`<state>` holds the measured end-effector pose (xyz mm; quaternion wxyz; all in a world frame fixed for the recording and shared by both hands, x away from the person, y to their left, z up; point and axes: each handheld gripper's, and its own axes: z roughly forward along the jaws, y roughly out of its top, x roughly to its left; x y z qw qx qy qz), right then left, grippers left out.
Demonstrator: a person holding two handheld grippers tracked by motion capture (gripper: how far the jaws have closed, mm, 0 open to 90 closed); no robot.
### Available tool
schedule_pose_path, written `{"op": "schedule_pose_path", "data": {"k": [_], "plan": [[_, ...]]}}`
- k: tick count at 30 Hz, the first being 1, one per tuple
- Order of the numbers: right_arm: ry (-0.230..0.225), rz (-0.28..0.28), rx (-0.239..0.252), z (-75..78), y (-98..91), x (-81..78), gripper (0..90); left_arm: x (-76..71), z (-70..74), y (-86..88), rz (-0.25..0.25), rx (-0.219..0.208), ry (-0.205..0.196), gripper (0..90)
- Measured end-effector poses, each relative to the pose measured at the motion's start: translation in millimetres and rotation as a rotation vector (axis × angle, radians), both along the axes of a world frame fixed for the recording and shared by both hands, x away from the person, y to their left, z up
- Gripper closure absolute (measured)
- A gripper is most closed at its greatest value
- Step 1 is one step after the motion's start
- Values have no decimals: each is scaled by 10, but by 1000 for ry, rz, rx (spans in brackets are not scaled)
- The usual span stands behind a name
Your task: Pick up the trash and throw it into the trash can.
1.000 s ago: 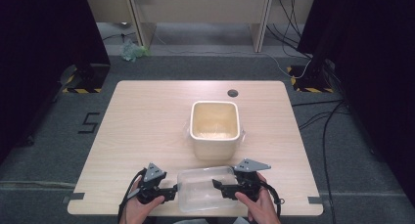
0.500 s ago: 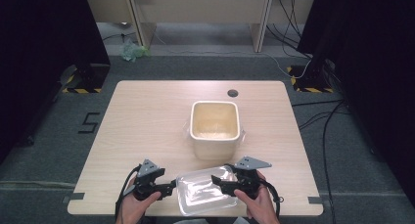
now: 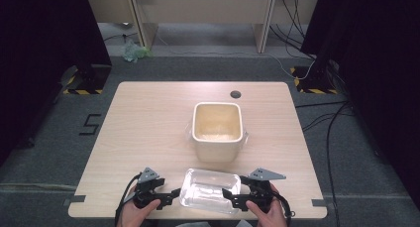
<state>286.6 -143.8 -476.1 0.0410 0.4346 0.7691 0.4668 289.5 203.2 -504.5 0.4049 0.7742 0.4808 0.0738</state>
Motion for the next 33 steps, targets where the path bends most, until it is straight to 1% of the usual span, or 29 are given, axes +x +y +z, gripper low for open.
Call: {"op": "schedule_pose_path", "data": {"k": [1,4,5,7,9,10,12,13,14,16,18,19,20,22,24,26,28,29,30,31,33], "plan": [[7,-8,10,1,-11,-12,160,0,-1,-21,-5,3,-1,215],[6,-22,2,7,-47,-32,160,-12,3,-48,-10,3,-5,215],[16,-29,6,6,-66,-52,160,-18,6,-47,-10,2,-7,214],[29,-29,-1,-14,-88,-95,161,-28,13,-44,-11,6,-9,214],[37,-27,-3,-49,-87,-131,164,-33,12,-63,-15,1,-8,214],[48,-26,-4,-71,-71,-144,169,-36,10,-81,-19,0,-7,215],[73,-12,23,-114,-30,-131,180,-45,8,-124,-34,8,-3,225],[81,-6,35,-127,-4,-114,173,-49,3,-143,-34,9,-3,235],[80,-9,34,-132,16,-98,166,-53,1,-159,-41,20,1,239],[60,-9,18,-122,67,-44,204,-51,-3,-166,-36,33,-1,260],[44,-15,3,-91,96,7,248,-38,-6,-153,-28,21,2,279],[29,-26,-3,-79,116,38,271,-35,-5,-151,-23,19,1,295],[17,-30,-8,-76,127,60,274,-32,-3,-148,-22,18,-1,306],[17,-28,-11,-75,175,137,271,-30,4,-144,-14,15,-8,368],[16,-28,-11,-75,185,151,272,-22,10,-133,-6,14,-13,381],[8,-29,-19,-66,213,174,273,-18,21,-119,10,-12,-16,411],[-21,-31,-34,-44,240,174,281,-24,54,-104,17,-30,-22,424],[-39,-33,-44,-30,255,166,298,-28,75,-93,19,-30,-26,424],[-54,-38,-54,-18,265,157,322,-36,114,-77,31,-29,-39,426],[-81,-40,-65,3,281,146,353,-39,131,-68,37,-32,-44,434],[-90,-42,-60,23,298,136,357,-44,171,-42,45,-43,-53,438]]}}
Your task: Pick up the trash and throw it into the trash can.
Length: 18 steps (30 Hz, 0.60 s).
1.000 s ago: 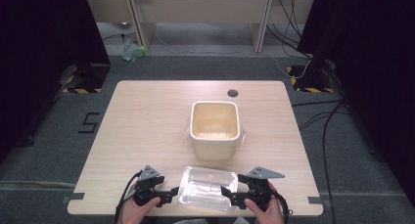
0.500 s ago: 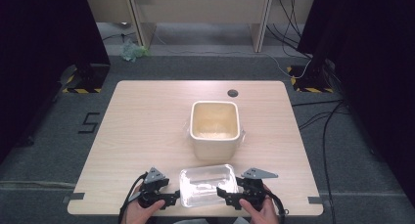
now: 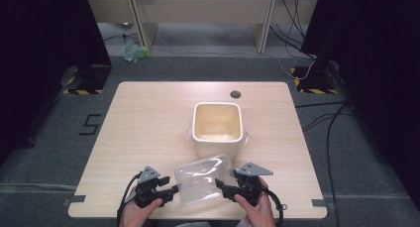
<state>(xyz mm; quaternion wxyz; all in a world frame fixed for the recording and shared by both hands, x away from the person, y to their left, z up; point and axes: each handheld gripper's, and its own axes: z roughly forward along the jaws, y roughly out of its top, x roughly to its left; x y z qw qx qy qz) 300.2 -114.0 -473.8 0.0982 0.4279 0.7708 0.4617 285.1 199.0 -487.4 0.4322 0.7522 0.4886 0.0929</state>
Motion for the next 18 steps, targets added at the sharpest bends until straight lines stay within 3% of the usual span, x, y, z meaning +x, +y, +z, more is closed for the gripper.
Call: {"op": "schedule_pose_path", "data": {"k": [5,10,14,18], "plan": [[-36,-4,3,51,42,-24,375,-24,48,29,8,6,-14,450],[-117,-7,-4,208,98,-85,383,-62,150,61,10,3,-37,452],[-179,0,-10,379,172,-139,382,-103,321,134,17,9,-77,452],[-209,14,3,524,240,-136,379,-140,501,200,30,22,-123,451]]}}
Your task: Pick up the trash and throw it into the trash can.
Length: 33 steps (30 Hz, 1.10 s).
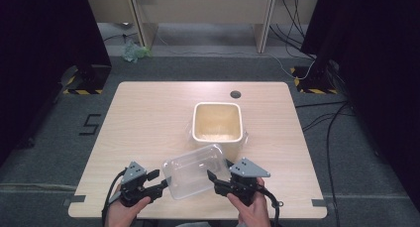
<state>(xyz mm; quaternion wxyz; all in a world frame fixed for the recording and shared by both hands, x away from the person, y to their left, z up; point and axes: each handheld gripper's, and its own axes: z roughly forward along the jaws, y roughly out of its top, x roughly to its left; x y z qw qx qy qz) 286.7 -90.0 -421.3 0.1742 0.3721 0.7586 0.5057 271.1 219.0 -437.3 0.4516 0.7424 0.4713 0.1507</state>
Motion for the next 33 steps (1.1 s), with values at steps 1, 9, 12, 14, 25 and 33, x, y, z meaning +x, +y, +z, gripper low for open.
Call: {"op": "schedule_pose_path", "data": {"k": [1,9,12,14,25,33], "plan": [[-6,3,2,15,7,3,379,-10,68,26,0,5,-16,451],[-56,15,26,307,77,24,376,6,454,79,12,43,-91,447],[-73,7,33,430,79,61,376,64,562,64,13,44,-101,447],[-81,4,39,512,72,109,376,117,615,55,10,40,-98,447],[-84,-2,24,776,70,364,376,334,792,22,14,30,-92,448],[-51,-12,18,847,93,644,369,539,821,10,34,17,-77,449]]}}
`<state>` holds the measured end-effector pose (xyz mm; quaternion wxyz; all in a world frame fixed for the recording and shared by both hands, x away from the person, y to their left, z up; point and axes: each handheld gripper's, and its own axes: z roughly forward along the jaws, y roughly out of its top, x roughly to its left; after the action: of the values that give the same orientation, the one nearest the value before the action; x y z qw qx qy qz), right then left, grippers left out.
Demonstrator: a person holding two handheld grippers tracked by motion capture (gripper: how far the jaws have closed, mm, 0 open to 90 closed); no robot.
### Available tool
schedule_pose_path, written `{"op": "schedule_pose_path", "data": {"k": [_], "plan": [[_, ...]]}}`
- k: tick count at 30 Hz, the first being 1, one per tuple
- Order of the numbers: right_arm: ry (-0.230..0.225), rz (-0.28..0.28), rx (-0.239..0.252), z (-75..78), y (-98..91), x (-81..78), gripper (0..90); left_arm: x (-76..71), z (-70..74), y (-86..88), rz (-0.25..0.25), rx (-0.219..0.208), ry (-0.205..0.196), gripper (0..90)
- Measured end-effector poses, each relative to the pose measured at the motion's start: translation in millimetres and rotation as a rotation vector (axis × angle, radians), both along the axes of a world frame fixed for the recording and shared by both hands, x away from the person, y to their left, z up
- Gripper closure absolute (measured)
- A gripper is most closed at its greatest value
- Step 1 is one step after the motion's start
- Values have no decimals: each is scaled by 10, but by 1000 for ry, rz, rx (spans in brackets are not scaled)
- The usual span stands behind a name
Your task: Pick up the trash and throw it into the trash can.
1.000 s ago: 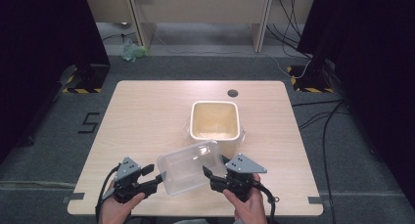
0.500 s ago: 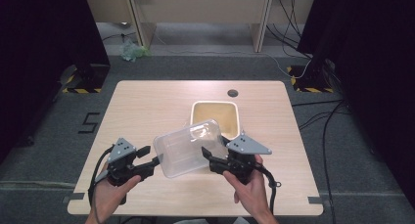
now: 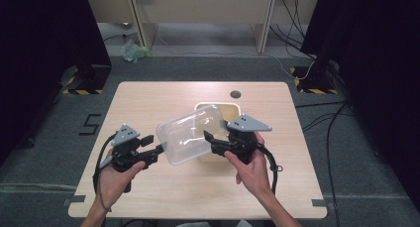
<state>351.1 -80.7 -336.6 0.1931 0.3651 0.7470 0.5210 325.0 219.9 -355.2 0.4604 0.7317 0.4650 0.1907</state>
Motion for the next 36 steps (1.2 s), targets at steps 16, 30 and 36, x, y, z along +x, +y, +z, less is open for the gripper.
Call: {"op": "schedule_pose_path", "data": {"k": [16,30,36], "plan": [[108,-20,17,-170,-53,465,361,433,52,-16,30,-64,20,436],[189,-26,-22,-374,-117,632,365,608,83,-72,36,-91,7,356],[202,-20,-28,-393,-147,642,312,645,88,-107,26,-103,5,321]]}}
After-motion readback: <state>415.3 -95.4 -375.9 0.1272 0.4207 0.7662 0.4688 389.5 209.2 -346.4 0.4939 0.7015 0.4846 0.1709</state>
